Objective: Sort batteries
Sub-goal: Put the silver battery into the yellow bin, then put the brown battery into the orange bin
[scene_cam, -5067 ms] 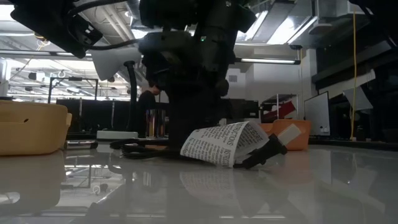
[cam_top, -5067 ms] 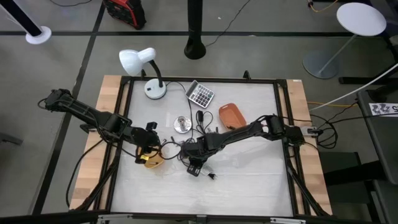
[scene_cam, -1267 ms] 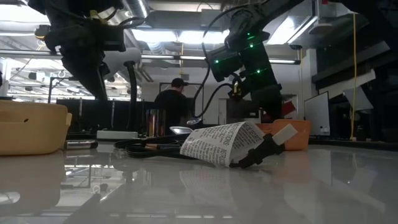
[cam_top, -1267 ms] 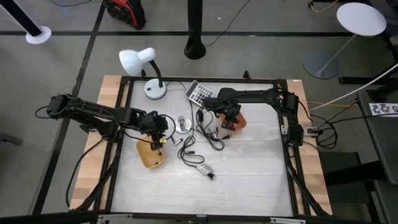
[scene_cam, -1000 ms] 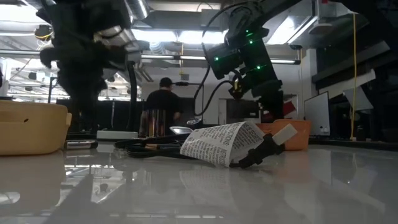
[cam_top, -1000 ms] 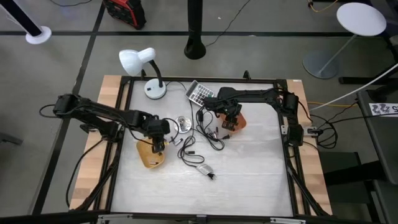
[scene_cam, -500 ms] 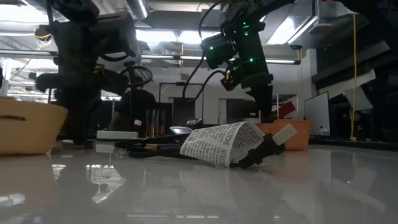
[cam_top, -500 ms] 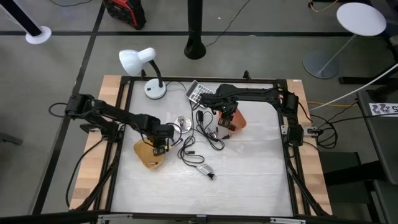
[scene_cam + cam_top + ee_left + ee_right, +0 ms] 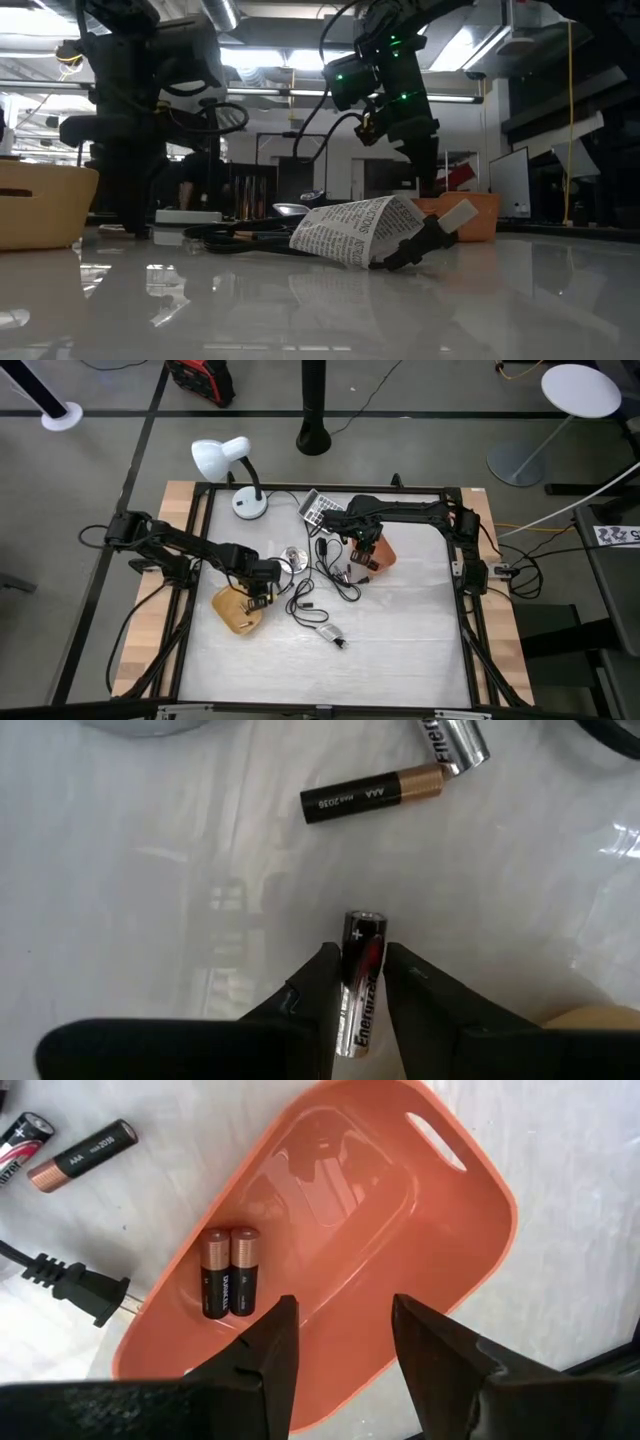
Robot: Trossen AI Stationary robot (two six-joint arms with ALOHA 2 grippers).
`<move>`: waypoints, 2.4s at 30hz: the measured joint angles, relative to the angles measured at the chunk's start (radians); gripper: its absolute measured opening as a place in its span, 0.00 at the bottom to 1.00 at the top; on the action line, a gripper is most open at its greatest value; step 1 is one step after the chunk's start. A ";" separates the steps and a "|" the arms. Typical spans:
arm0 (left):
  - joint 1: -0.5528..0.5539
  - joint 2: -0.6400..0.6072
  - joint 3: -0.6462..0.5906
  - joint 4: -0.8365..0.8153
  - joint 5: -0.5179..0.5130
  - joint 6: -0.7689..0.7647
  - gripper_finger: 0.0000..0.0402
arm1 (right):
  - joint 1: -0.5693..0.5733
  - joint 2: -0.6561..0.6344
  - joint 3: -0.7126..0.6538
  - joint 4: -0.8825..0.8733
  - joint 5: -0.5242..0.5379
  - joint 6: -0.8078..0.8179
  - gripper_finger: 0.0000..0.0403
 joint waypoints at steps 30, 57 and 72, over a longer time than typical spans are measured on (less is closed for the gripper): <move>0.000 -0.080 0.058 -0.012 0.088 0.096 0.11 | 0.260 -0.005 0.079 0.077 0.027 -0.014 0.39; -0.311 -0.290 0.030 -0.169 0.251 -0.066 0.16 | 0.398 0.018 -0.084 0.786 -0.115 -0.071 0.39; -0.345 -0.289 0.000 -0.167 0.139 -0.122 0.32 | 0.399 0.018 -0.254 1.026 -0.170 -0.071 0.39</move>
